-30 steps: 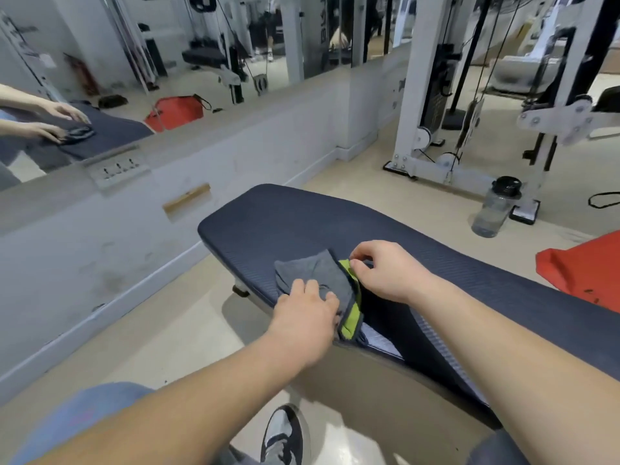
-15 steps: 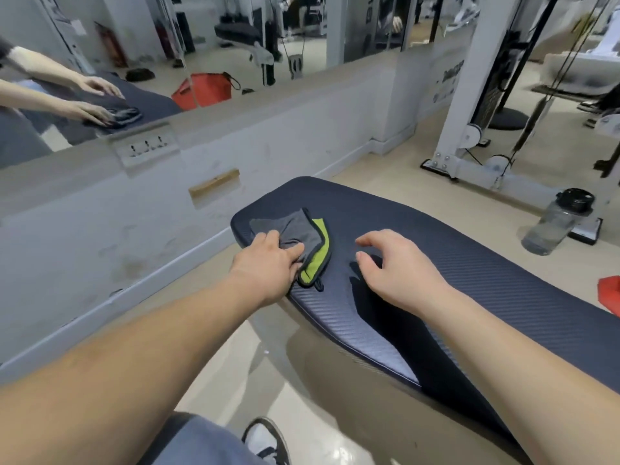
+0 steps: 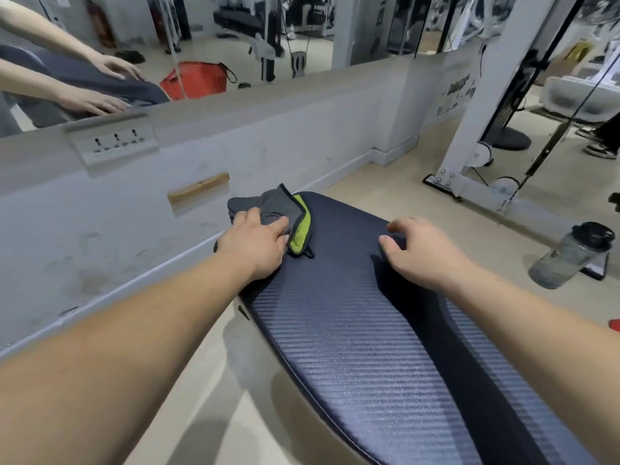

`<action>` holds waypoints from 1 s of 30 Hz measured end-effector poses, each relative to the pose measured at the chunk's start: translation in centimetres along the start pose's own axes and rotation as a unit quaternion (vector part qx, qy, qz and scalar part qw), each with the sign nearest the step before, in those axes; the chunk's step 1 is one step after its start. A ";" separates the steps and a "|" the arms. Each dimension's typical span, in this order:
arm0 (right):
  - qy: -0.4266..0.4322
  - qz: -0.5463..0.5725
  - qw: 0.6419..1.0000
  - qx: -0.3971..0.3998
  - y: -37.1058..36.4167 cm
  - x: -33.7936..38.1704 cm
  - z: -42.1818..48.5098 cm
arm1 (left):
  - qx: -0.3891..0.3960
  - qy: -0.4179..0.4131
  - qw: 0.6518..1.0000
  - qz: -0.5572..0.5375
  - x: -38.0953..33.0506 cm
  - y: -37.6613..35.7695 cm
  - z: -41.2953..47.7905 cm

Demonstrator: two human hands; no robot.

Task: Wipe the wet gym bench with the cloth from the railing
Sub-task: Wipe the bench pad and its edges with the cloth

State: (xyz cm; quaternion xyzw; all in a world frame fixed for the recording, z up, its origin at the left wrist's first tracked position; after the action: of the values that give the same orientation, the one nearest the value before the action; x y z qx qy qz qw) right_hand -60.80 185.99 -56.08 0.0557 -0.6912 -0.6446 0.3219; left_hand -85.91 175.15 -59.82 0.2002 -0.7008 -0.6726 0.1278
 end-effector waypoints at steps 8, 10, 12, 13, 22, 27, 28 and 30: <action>-0.049 0.008 0.998 -0.035 2.7 -7.9 -2.3 | 0.004 -0.109 0.994 0.006 -13.7 -0.8 1.4; -0.057 0.017 0.997 -0.042 3.1 -9.0 -3.2 | -0.001 -0.172 0.985 -0.001 -18.7 -1.3 -0.8; -0.071 0.018 0.996 -0.057 3.8 -10.1 -4.6 | -0.004 -0.231 0.973 0.008 -23.1 -1.6 -3.7; -0.082 0.017 0.994 -0.064 4.2 -10.7 -5.5 | -0.001 -0.256 0.967 0.013 -24.7 -1.8 -5.2; -0.079 -0.059 0.994 -0.054 6.3 -9.1 -15.0 | 0.110 -0.399 0.910 0.003 -26.1 -1.9 -16.9; -0.031 -0.108 0.986 0.122 2.2 -5.5 -19.4 | 0.088 -0.320 0.929 -0.164 -21.0 1.5 -18.5; -0.037 -0.115 0.979 0.167 1.5 -5.4 -20.0 | 0.047 -0.281 0.940 -0.190 -19.6 2.0 -18.1; -0.049 -0.136 0.967 0.211 0.8 -5.4 -20.7 | -0.004 -0.228 0.952 -0.203 -17.3 2.0 -17.8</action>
State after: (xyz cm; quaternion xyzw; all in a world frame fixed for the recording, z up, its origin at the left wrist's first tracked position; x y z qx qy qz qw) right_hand -45.57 171.03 -58.13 0.1842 -0.8126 -0.5238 0.1772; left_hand -62.74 167.14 -55.14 0.1797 -0.6532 -0.7147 -0.1739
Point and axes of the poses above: each hand's wrist, its own z-axis towards the middle knuckle, its own y-axis out of the back of the hand, x = y × z, the point moved 7 cm from there along z, towards the middle knuckle, and after that the axes turned 1 degree about z, right-handed, at the moved point
